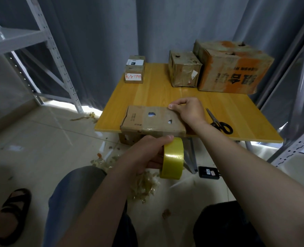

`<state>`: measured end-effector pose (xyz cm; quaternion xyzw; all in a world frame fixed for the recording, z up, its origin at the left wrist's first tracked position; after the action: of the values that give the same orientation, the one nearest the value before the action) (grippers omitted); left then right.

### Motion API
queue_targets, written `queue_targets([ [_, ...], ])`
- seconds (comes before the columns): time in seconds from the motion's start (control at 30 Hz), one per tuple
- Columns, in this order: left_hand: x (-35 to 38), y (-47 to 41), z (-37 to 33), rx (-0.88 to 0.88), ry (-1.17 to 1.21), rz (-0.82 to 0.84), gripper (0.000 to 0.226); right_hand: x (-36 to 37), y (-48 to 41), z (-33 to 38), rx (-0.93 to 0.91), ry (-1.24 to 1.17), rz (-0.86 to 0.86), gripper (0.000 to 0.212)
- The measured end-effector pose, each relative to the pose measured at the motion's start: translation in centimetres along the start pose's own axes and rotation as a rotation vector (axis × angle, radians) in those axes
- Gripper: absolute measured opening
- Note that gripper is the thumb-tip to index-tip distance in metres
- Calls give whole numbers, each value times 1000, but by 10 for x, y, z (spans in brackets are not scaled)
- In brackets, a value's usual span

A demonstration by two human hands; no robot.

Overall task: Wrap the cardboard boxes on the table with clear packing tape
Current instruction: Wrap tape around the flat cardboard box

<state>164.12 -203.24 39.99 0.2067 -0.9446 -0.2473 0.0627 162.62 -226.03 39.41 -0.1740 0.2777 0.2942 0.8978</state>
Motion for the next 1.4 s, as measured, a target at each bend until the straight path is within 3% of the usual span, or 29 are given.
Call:
queue_targets([
  [0.17, 0, -8, 8, -10, 22, -18, 43, 1, 2, -3, 4, 100, -18, 12],
  [0.3, 1, -12, 10, -16, 42, -29, 42, -6, 3, 6, 72, 224, 68, 60],
  [0.37, 2, -12, 9, -16, 62, -27, 40, -8, 3, 10, 76, 227, 50, 60],
  [0.47, 2, -14, 11, -16, 63, -33, 42, -10, 13, 27, -92, 281, 4, 52],
  [0.57, 4, -16, 11, -14, 61, -44, 42, 7, 29, 40, -216, 536, 290, 68],
  [0.67, 5, -16, 10, -14, 53, -48, 38, 22, 36, 38, -184, 730, 485, 83],
  [0.93, 4, -24, 15, -53, 3, -131, 37, 28, 25, 38, -164, 837, 455, 82],
  [1.07, 5, -28, 14, -55, -43, -199, 52, 27, 23, 38, -152, 843, 460, 80],
  [1.17, 8, -27, 8, 37, -118, -231, 33, 28, 24, 38, -146, 856, 450, 80],
  [1.4, 11, -24, -4, 42, -200, -268, 31, 29, 25, 38, -144, 846, 431, 78],
])
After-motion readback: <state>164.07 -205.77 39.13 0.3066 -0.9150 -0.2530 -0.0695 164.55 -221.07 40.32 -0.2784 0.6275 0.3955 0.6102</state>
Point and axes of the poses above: each hand's wrist, its own y-axis away from the middle knuckle, its own x-axis out of the palm, z = x × y, the point moved 3 cm from there along -y, towards the middle knuckle, and after that the axes turned 4 degrees about z, right-handed, at the moved point
